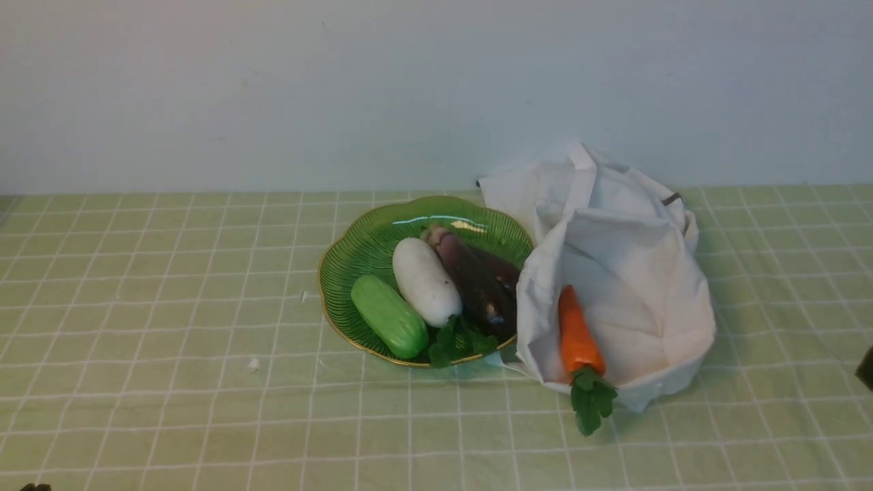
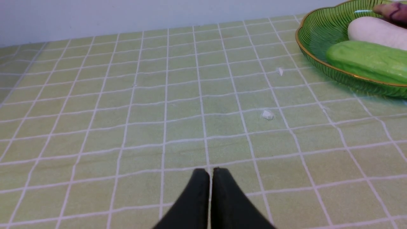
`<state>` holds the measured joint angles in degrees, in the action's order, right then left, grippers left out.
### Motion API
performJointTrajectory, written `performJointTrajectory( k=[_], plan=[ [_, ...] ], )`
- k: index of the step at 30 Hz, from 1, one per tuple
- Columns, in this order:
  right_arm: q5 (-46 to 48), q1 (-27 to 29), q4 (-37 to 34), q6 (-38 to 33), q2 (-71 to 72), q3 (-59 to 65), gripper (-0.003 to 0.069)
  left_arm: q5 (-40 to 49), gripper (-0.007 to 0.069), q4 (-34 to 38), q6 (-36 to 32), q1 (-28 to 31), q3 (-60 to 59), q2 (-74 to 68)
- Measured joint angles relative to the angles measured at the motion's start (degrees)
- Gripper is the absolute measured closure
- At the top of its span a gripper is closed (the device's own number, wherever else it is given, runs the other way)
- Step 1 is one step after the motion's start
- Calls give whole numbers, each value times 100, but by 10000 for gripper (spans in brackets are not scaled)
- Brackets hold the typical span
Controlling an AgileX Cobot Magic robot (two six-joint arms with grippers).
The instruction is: Take vegetables from bag on green coffee tablecloth place on plate.
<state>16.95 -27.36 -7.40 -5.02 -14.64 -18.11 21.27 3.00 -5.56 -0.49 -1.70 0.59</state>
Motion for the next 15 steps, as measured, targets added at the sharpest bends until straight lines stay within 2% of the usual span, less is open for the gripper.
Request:
performJointTrajectory(
  k=[2, 6, 7, 9, 12, 15],
  plan=[
    [-21, 180, 151, 134, 159, 165, 674, 0, 629, 0, 0, 0, 0, 0],
    [116, 1058, 707, 848, 865, 809, 674, 0, 629, 0, 0, 0, 0, 0],
    [129, 1098, 707, 873, 865, 830, 674, 0, 629, 0, 0, 0, 0, 0],
    [273, 1598, 905, 1037, 1189, 1076, 674, 0, 629, 0, 0, 0, 0, 0],
    [388, 2010, 971, 1085, 1346, 1309, 674, 0, 629, 0, 0, 0, 0, 0],
    [514, 2171, 999, 1085, 1469, 1541, 674, 0, 629, 0, 0, 0, 0, 0]
  ],
)
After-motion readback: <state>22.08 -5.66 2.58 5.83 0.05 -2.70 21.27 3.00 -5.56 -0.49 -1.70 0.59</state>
